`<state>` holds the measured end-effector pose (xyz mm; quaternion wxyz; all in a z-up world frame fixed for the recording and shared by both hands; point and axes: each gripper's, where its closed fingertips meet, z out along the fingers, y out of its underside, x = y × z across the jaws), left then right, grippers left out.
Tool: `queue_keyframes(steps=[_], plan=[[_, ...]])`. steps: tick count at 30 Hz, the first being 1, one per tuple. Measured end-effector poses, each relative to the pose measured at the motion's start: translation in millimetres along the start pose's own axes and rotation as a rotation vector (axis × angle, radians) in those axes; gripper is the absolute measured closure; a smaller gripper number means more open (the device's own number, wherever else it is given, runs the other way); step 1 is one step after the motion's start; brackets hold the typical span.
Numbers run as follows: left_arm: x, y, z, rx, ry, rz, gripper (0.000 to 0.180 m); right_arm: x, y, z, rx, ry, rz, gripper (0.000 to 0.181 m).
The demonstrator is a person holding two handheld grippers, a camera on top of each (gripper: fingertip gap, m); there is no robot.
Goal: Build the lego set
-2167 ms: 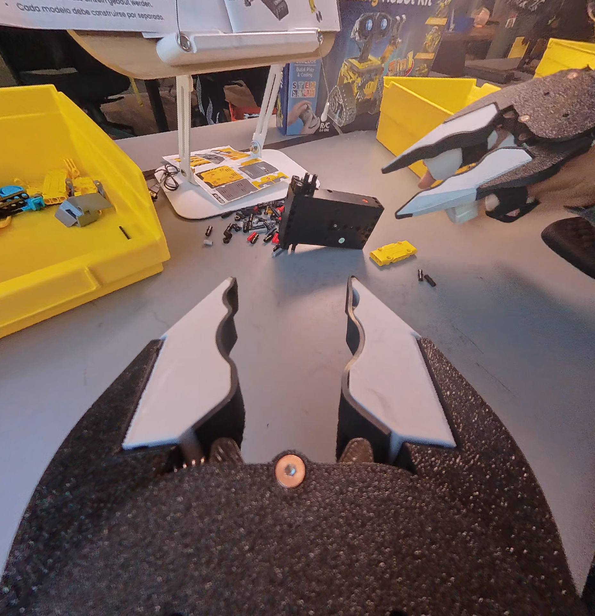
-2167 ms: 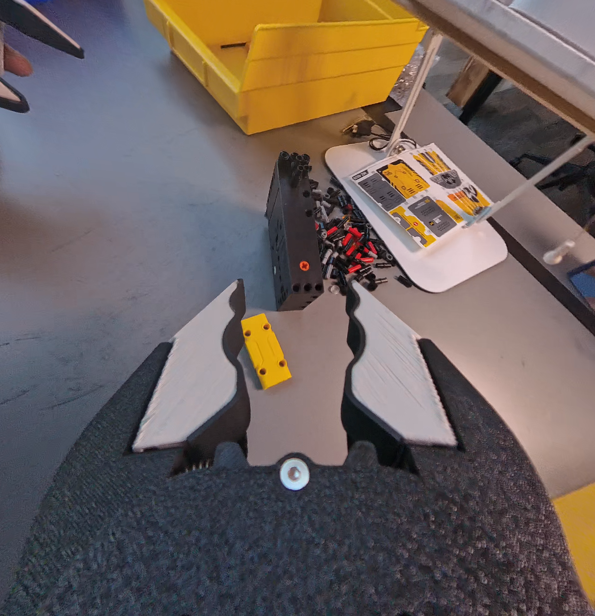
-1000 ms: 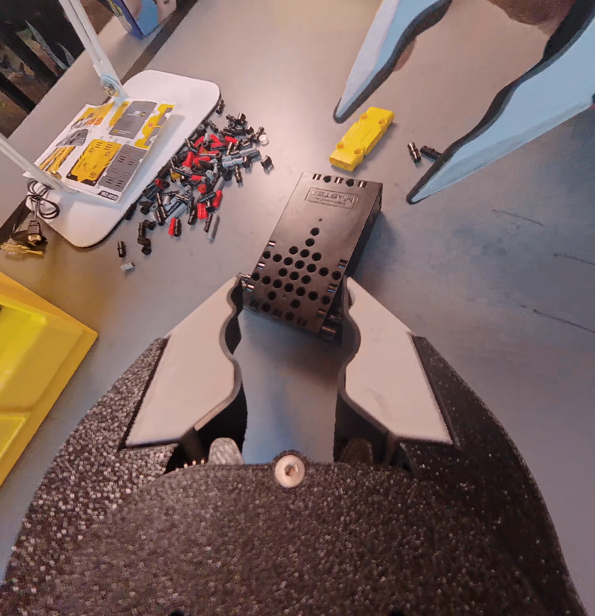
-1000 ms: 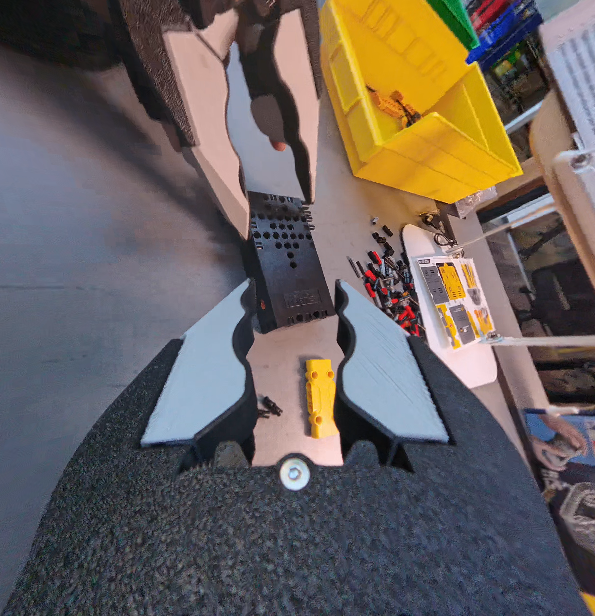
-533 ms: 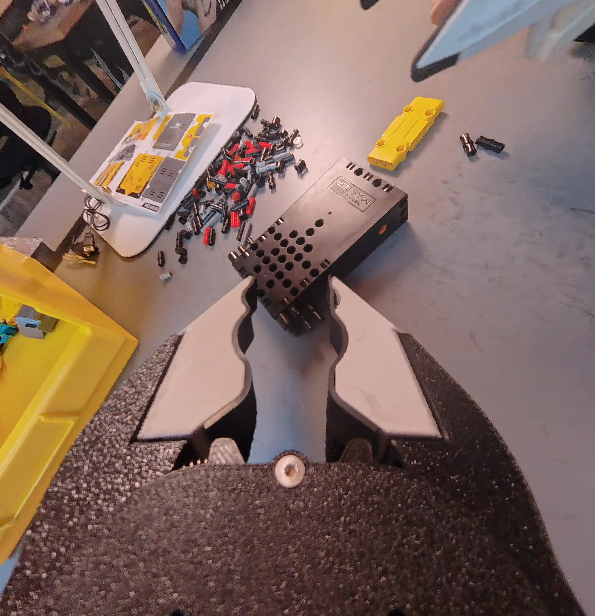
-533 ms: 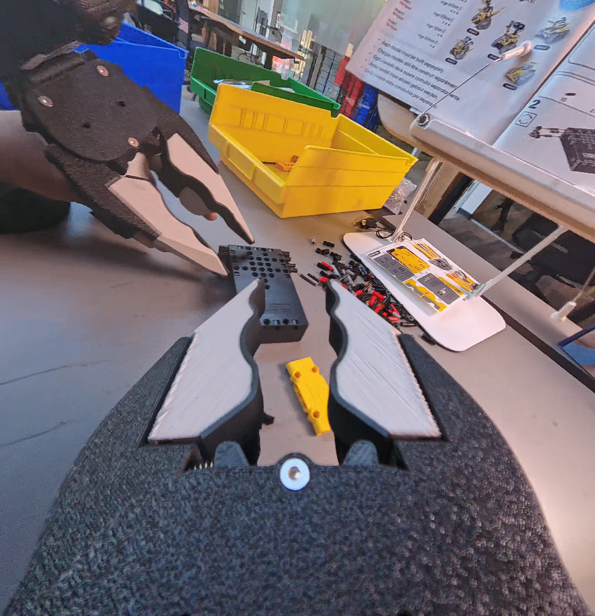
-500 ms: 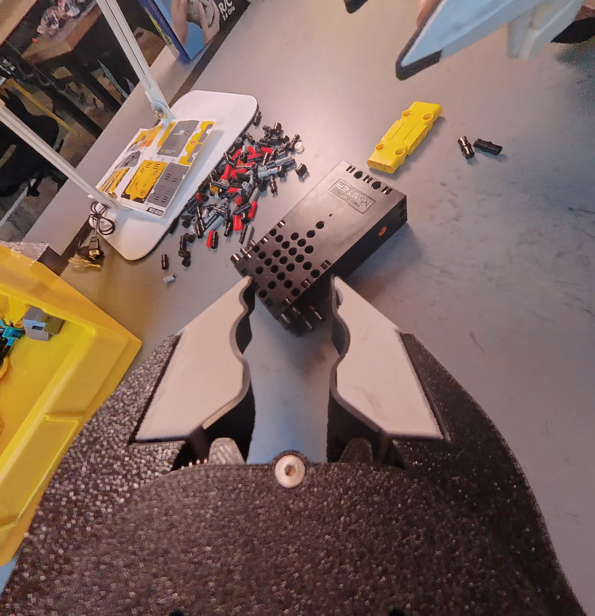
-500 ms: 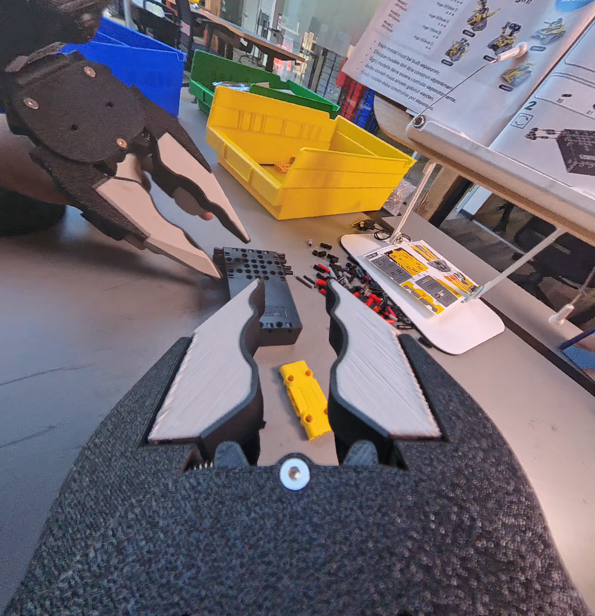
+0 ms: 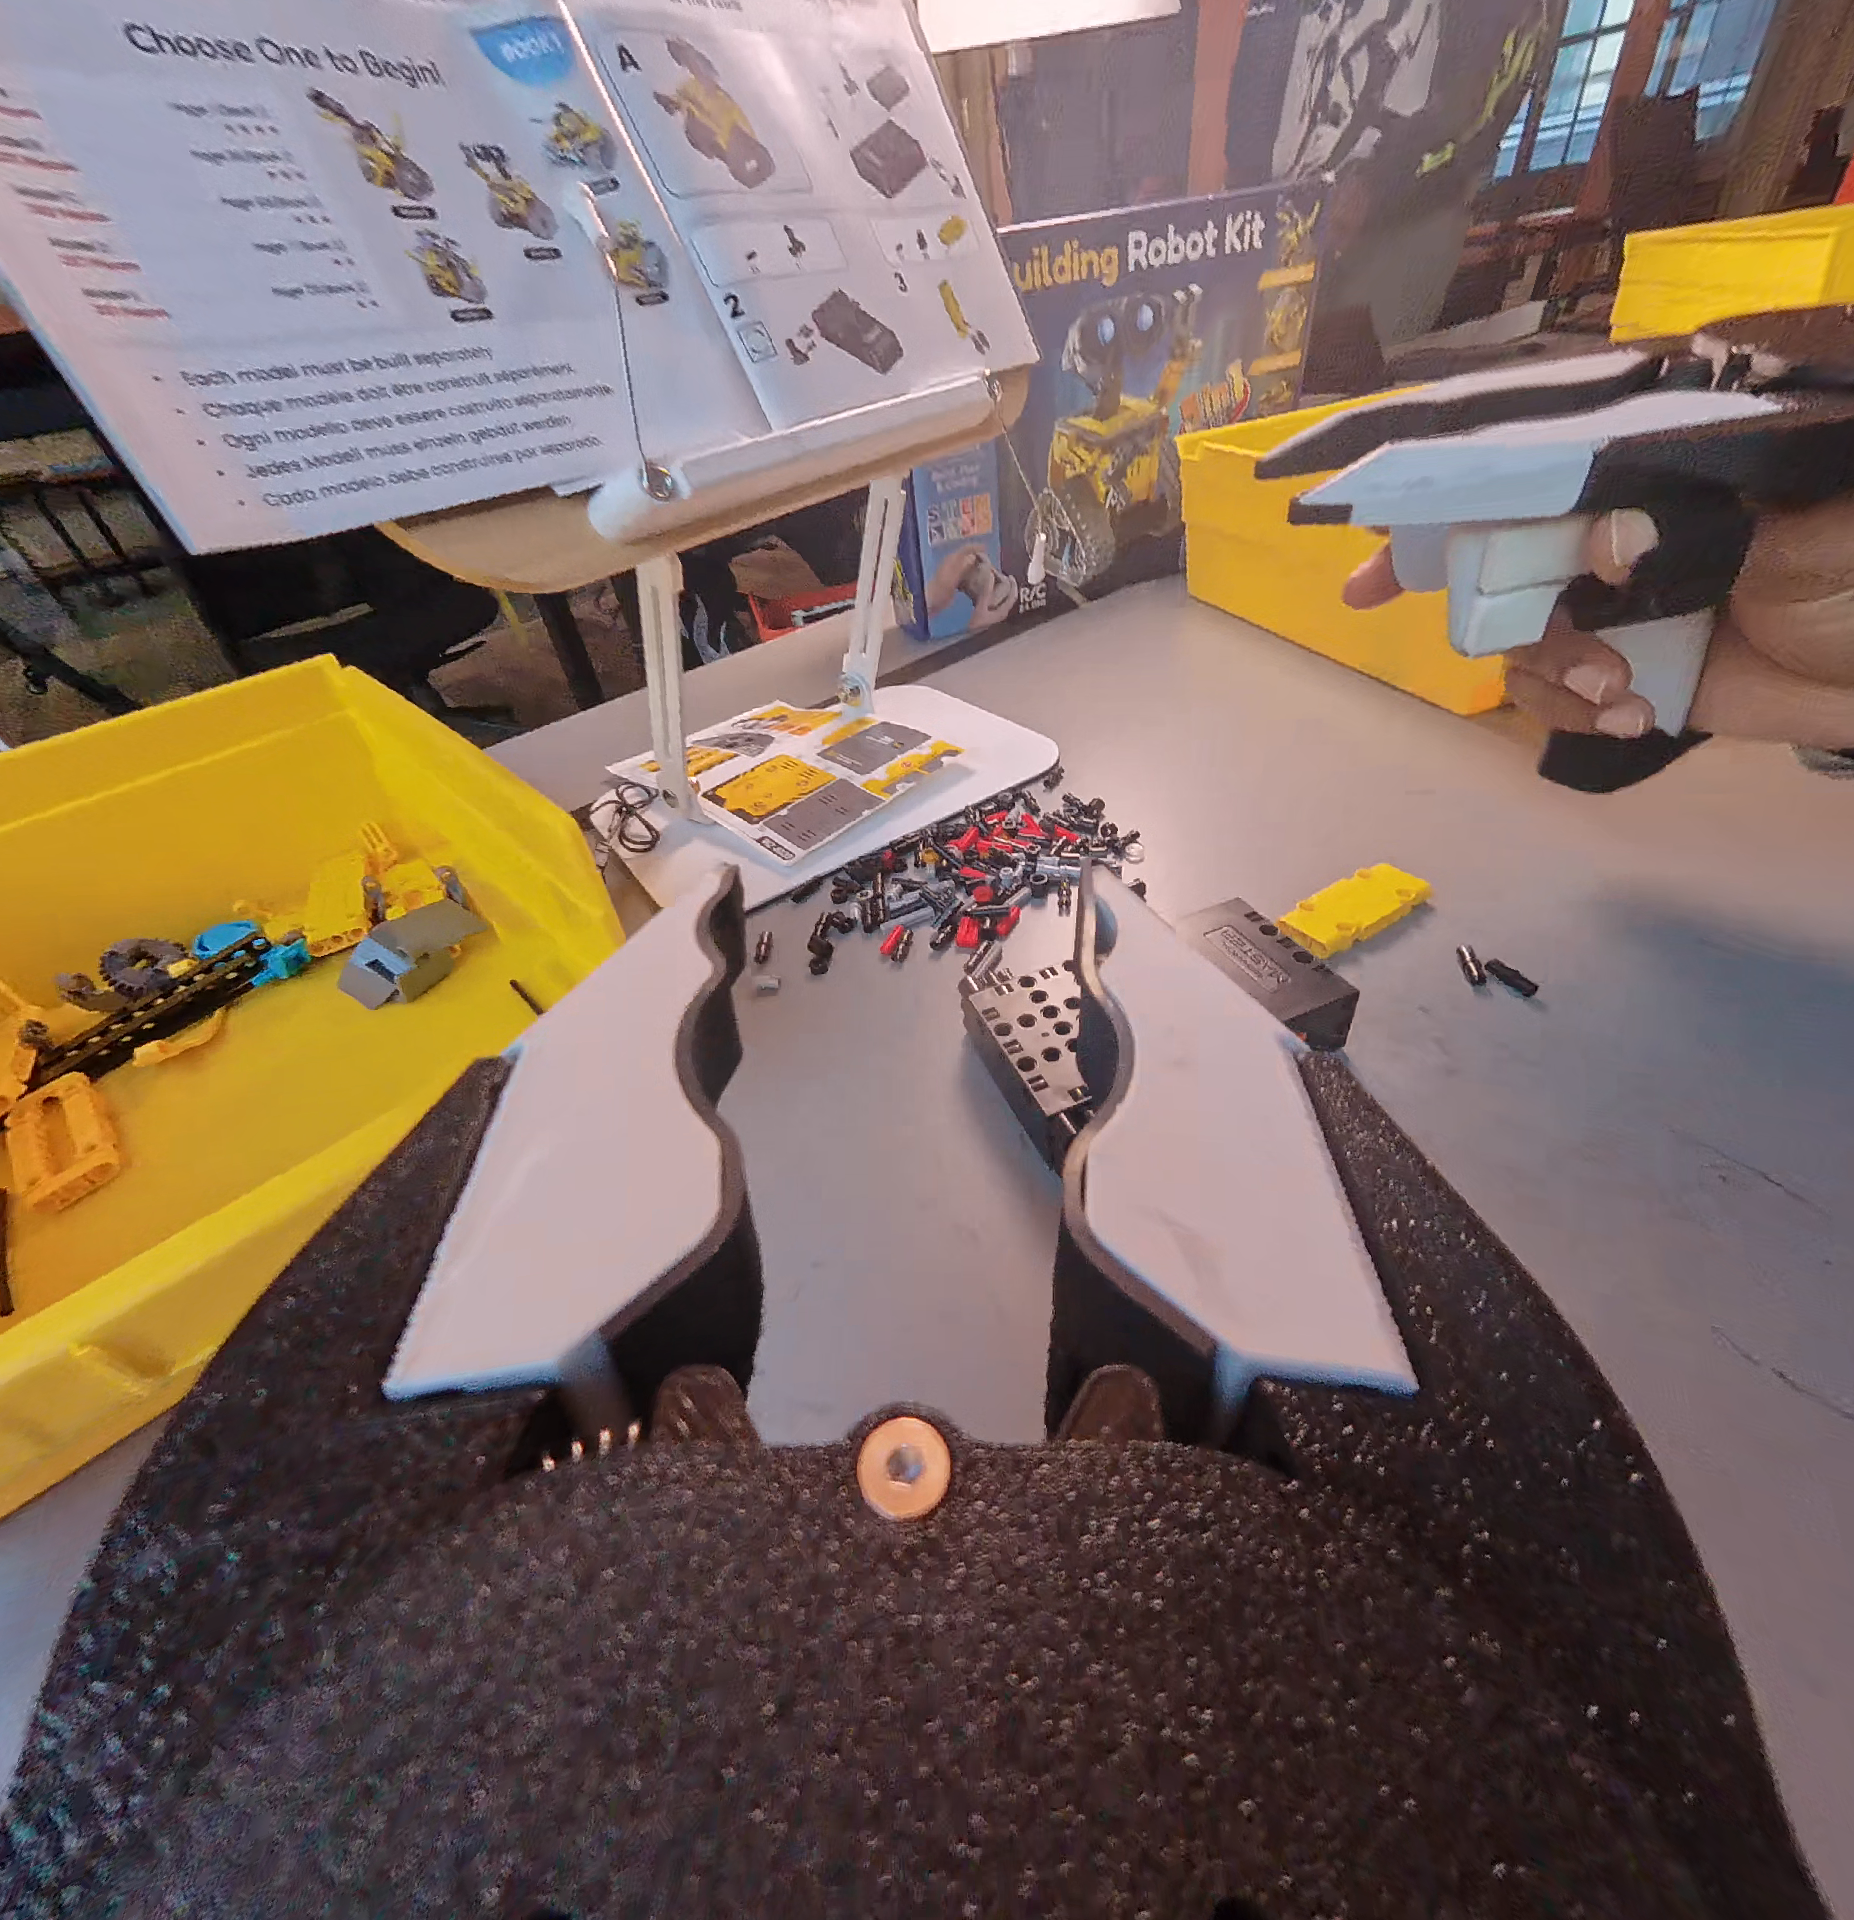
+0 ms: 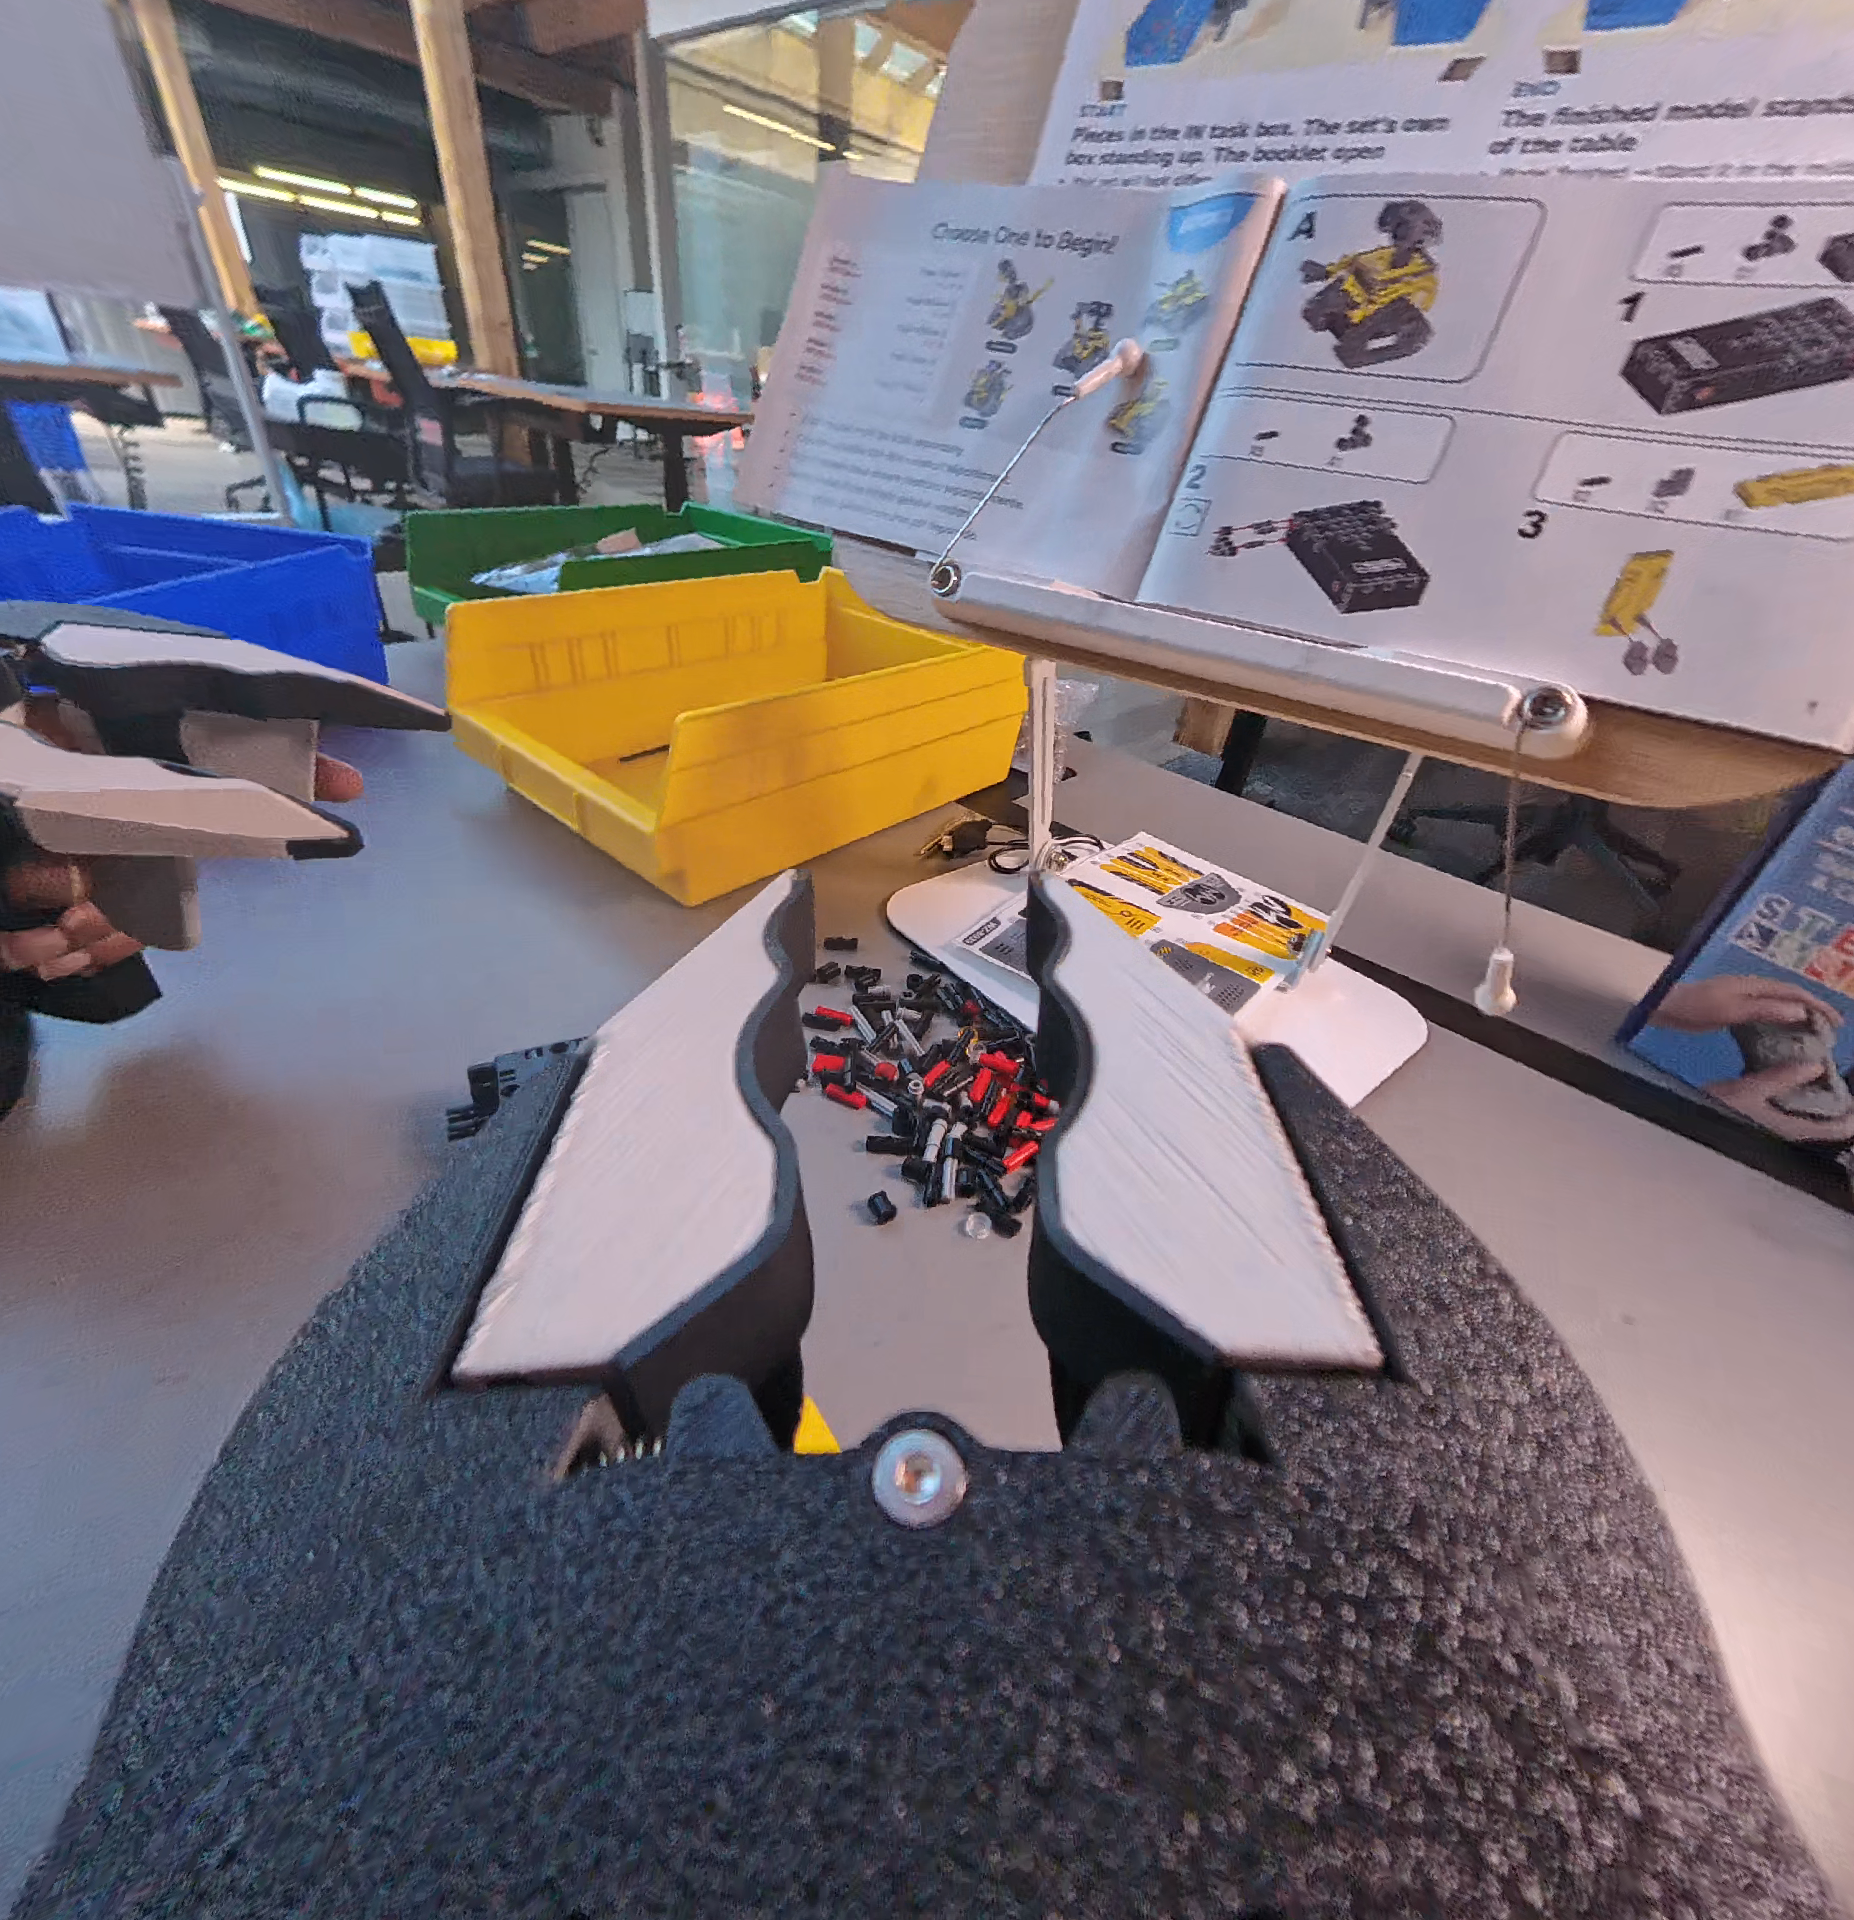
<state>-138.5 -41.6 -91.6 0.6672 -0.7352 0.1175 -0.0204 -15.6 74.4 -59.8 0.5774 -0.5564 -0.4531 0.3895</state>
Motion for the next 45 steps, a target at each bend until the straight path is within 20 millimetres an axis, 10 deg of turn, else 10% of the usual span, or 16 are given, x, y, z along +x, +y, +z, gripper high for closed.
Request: queue_keyframes(steps=[11,21,34,45], plan=[[-16.1,-24.8,13.2,0.051,-0.092,0.009,0.117,20.4,-22.5,5.3,-0.028,0.074,-0.020,0.141],[-91.9,-76.0,74.6,0.214,-0.323,0.007,0.127,110.1,-84.4,72.4,0.129,0.184,-0.093,0.142],[-110.5,-74.6,151.7,0.112,-0.241,0.111,0.129,212.2,-42.3,75.6,0.004,0.398,0.065,0.088],[-126.2,-72.1,156.8,0.006,-0.259,0.093,0.137,203.7,-22.1,75.7,-0.067,0.397,0.134,0.104]])
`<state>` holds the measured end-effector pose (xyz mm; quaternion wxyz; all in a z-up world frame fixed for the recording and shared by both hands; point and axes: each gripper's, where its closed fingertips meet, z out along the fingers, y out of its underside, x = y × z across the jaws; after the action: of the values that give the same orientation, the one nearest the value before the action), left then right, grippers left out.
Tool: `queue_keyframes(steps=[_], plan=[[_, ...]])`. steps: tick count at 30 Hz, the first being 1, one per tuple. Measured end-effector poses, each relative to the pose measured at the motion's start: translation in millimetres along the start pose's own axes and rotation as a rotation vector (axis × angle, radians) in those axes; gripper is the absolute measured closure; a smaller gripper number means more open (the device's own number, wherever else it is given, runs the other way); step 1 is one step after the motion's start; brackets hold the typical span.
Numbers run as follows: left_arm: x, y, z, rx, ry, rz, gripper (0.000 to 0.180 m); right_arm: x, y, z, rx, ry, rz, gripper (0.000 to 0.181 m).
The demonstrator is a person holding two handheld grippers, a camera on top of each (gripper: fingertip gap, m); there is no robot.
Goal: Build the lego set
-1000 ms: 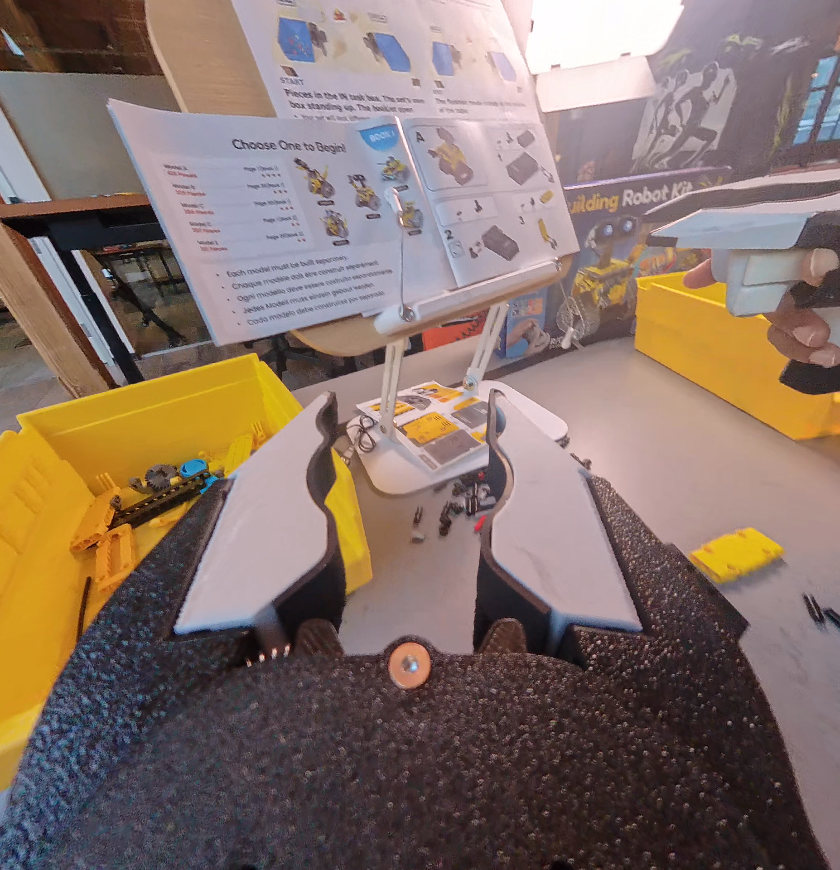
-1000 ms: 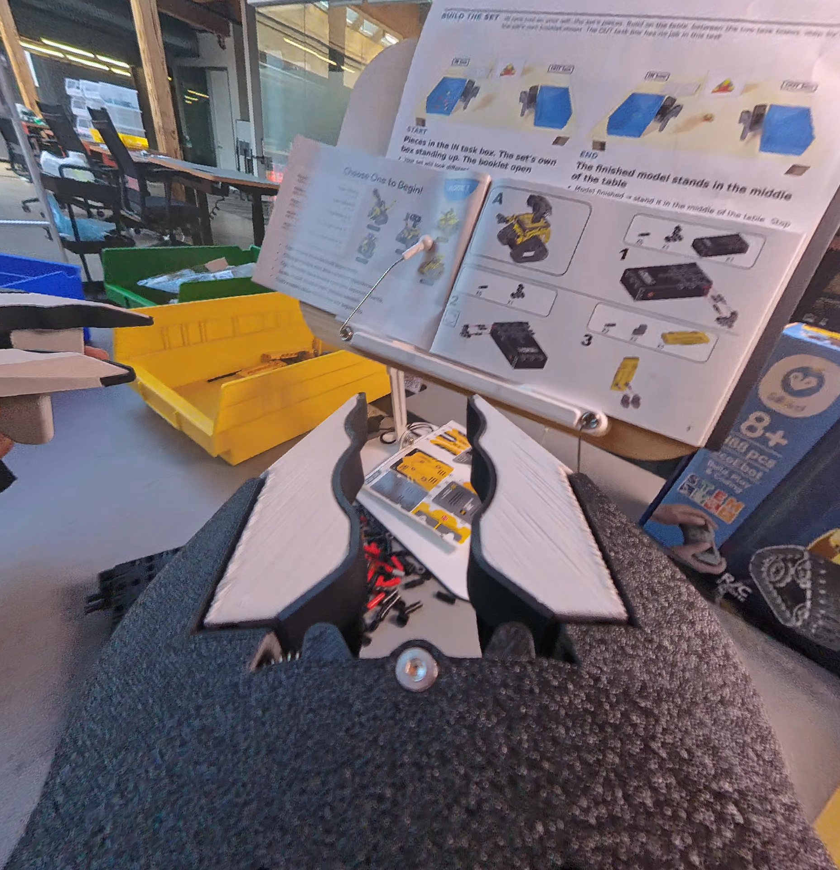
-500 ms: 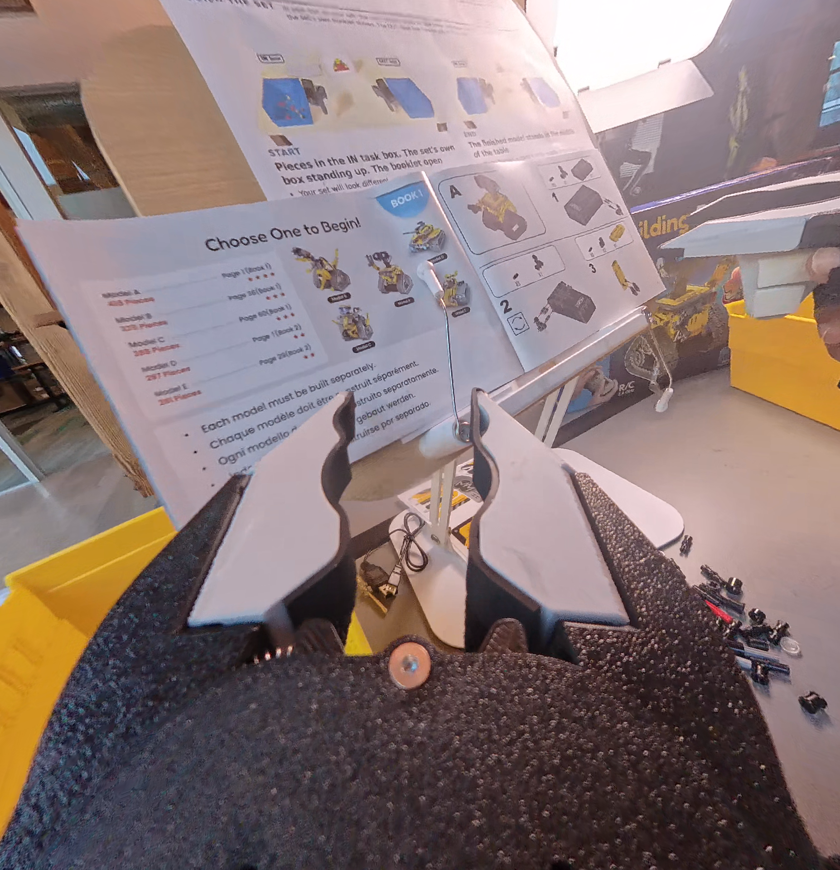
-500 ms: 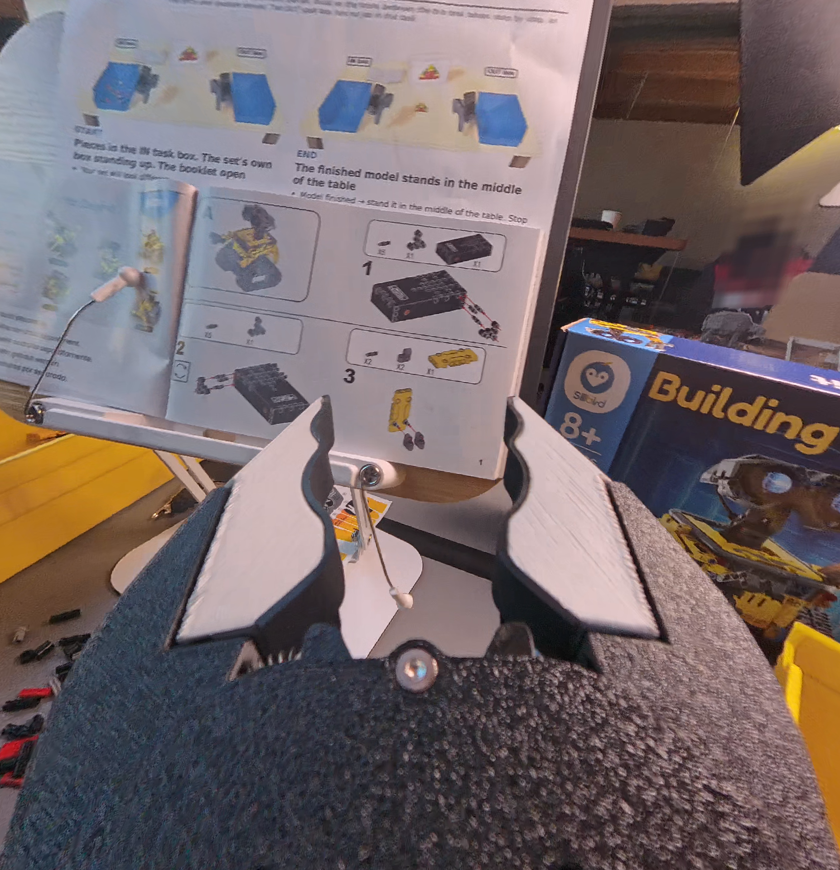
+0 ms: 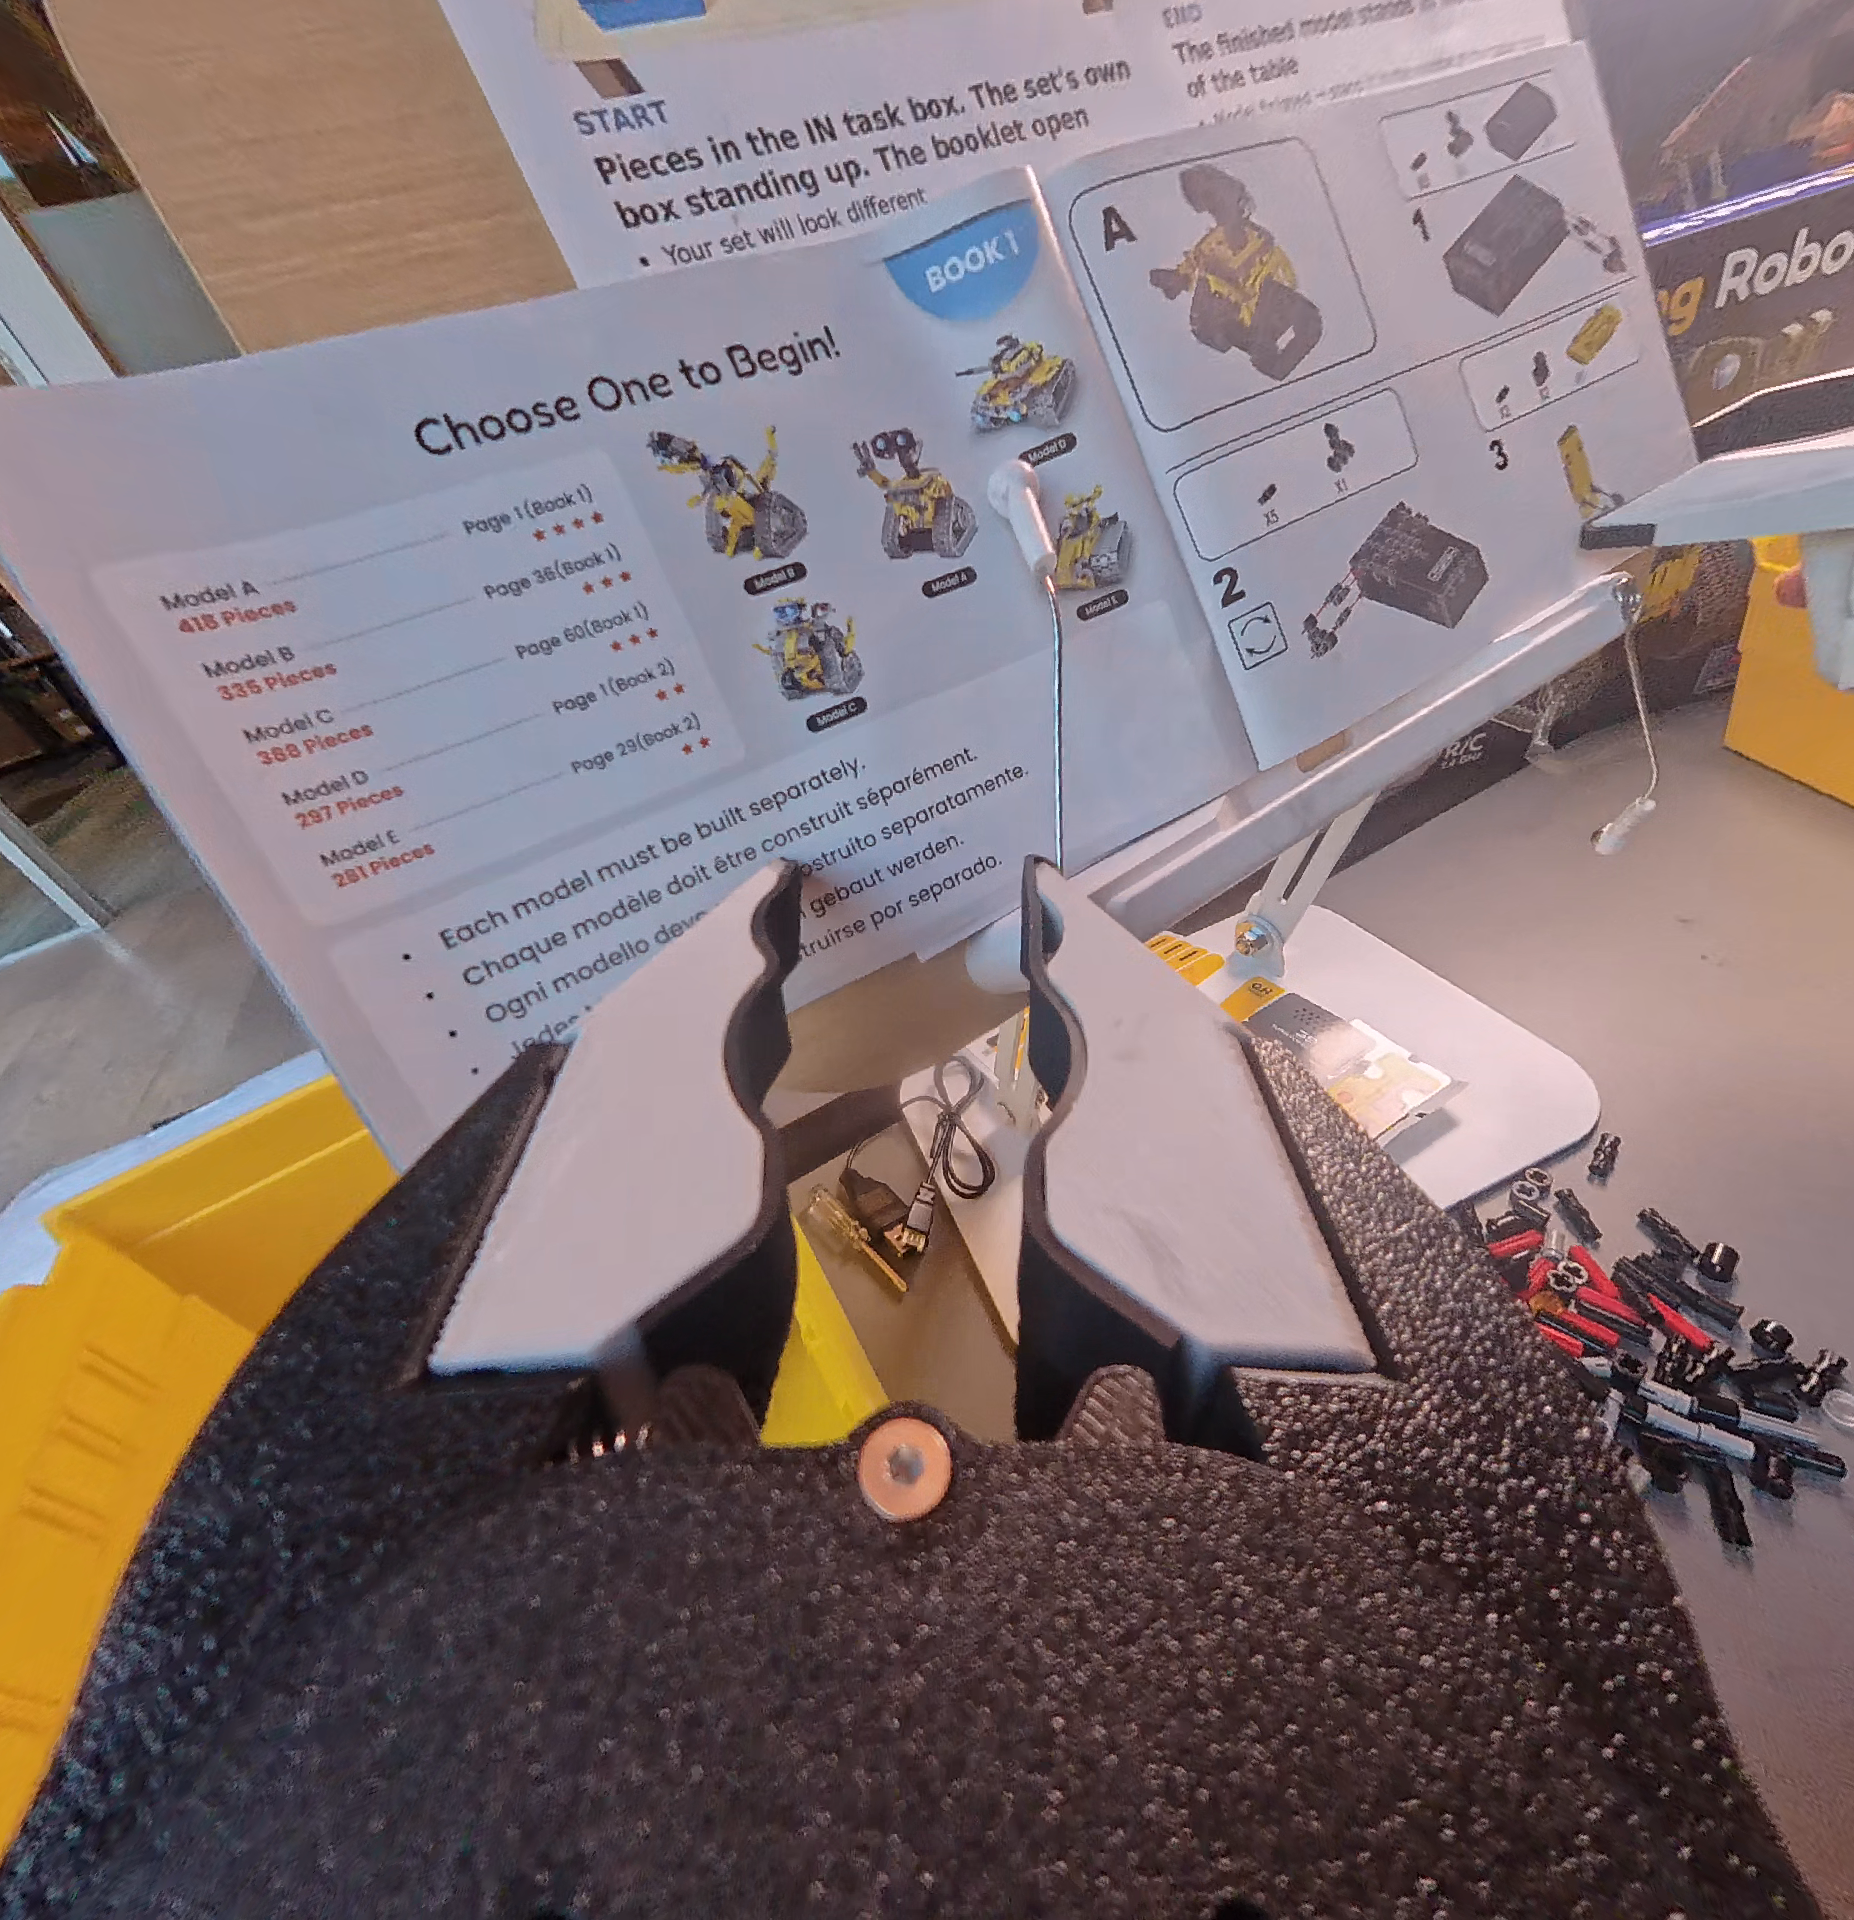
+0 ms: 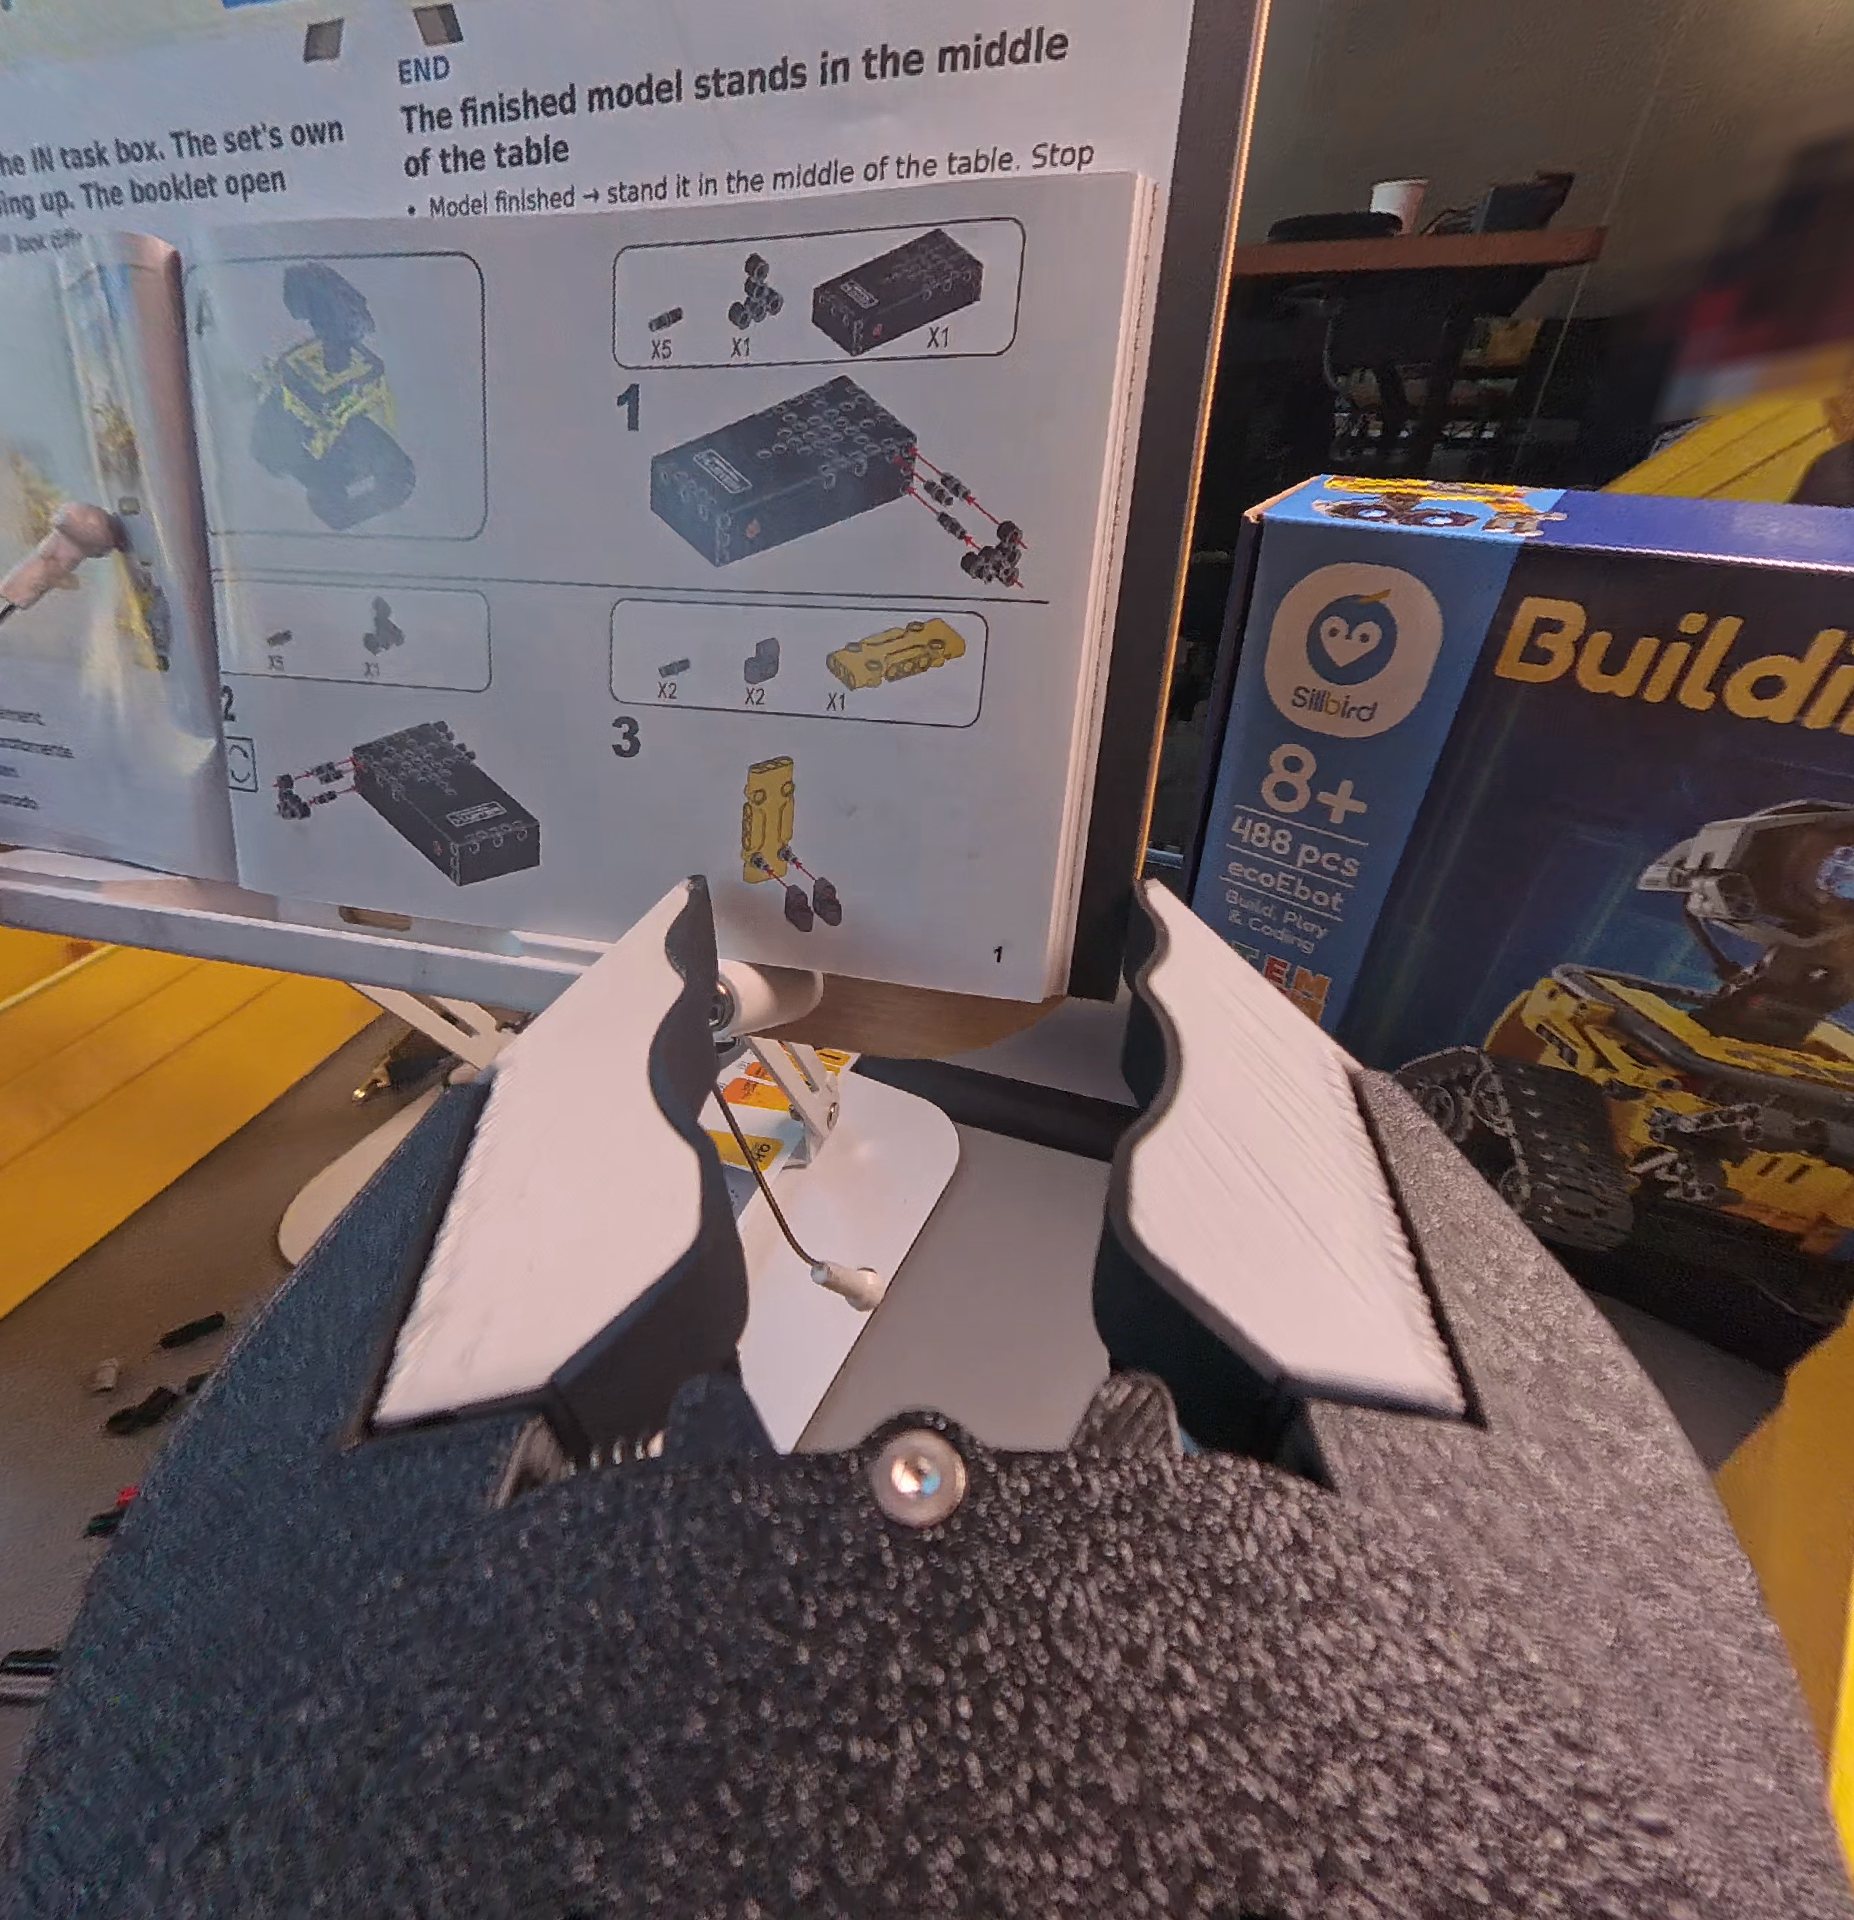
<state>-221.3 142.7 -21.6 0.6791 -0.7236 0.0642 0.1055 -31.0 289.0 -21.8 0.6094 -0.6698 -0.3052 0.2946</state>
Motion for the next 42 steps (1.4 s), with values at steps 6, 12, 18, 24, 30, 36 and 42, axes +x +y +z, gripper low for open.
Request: queue_keyframes(steps=[6,12,18,24,30,36,42], plan=[[-6.4,-11.0,-19.0,0.063,-0.010,-0.068,0.130,-0.7,3.4,-6.3,-0.008,0.037,-0.072,0.108],[-3.8,-26.2,-42.1,0.176,-0.036,-0.098,0.131,-17.1,-50.7,-33.1,0.237,0.058,-0.232,0.126],[25.0,-27.1,-39.1,0.178,0.018,-0.089,0.131,-70.6,-52.2,-42.0,0.281,-0.111,-0.300,0.181],[34.6,-29.1,-43.0,0.159,0.035,-0.087,0.131,-54.9,-27.0,-25.1,0.170,-0.066,-0.270,0.173],[39.1,-30.1,-65.6,0.140,0.063,-0.101,0.131,-39.3,-24.0,-16.6,0.157,-0.034,-0.269,0.174],[52.9,14.9,-95.6,0.046,0.067,-0.120,0.133,-28.8,-35.7,-3.8,0.157,-0.006,-0.274,0.176],[63.2,26.7,-98.9,0.062,0.058,-0.076,0.133,-26.0,-31.1,-0.3,0.144,-0.004,-0.296,0.178]])
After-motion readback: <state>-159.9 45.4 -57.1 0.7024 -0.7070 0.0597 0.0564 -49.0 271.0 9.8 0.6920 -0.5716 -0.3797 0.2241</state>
